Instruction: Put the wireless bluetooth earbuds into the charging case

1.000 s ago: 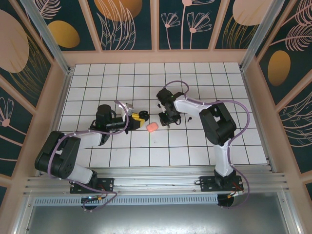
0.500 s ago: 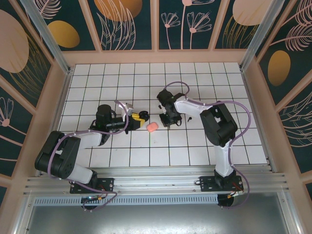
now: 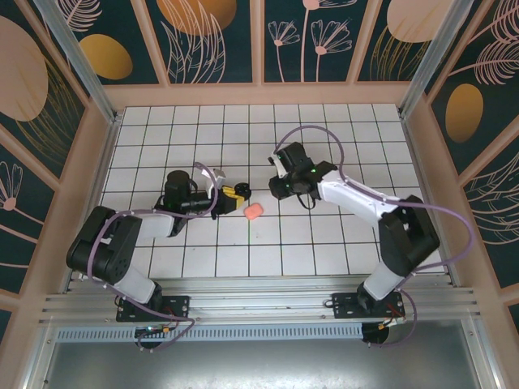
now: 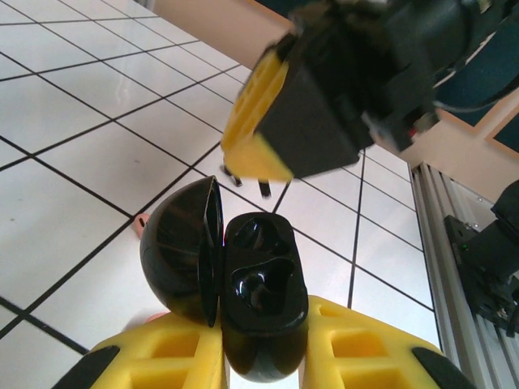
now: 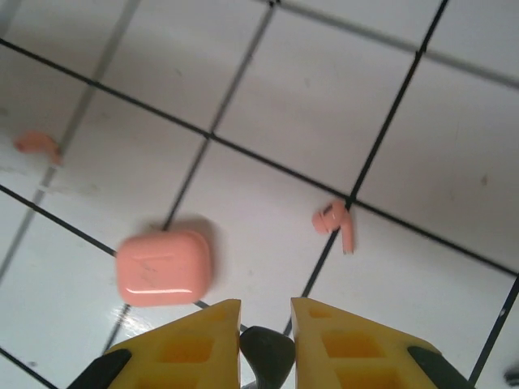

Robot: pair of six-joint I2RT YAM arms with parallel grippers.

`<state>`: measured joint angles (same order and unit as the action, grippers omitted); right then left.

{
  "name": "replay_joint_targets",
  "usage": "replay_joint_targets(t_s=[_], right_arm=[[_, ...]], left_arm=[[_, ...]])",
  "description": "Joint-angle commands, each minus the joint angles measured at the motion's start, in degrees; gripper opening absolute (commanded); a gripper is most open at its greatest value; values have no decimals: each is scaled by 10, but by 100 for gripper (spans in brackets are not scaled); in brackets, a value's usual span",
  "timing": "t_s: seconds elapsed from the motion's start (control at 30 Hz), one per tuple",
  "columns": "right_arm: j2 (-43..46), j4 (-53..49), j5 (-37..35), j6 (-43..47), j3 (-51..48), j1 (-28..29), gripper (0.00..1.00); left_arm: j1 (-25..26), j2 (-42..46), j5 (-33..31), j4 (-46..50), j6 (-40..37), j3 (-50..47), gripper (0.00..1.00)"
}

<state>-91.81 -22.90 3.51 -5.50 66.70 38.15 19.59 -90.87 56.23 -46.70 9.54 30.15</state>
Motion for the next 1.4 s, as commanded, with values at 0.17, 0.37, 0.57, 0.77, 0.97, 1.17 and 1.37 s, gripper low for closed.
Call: replay_joint_targets(t_s=[0.17, 0.37, 0.57, 0.77, 0.97, 1.17, 1.37], right_arm=[[92, 121, 85, 90, -42, 5, 20], [126, 172, 131, 133, -64, 13, 19], [139, 206, 145, 148, -80, 29, 19], [135, 221, 135, 162, -84, 48, 19], [135, 220, 116, 173, -88, 55, 19], [130, 229, 112, 175, -95, 59, 19], [130, 232, 111, 179, -102, 64, 19]], left_arm=[[33, -25, 34, 19, -18, 55, 21], [40, -38, 58, 24, -16, 79, 22], [44, -41, 68, 25, -13, 87, 22], [48, -43, 73, 13, -2, 93, 22], [50, -39, 75, 2, 5, 93, 22], [53, -36, 77, -24, 25, 90, 22], [53, -32, 76, -30, 31, 90, 22]])
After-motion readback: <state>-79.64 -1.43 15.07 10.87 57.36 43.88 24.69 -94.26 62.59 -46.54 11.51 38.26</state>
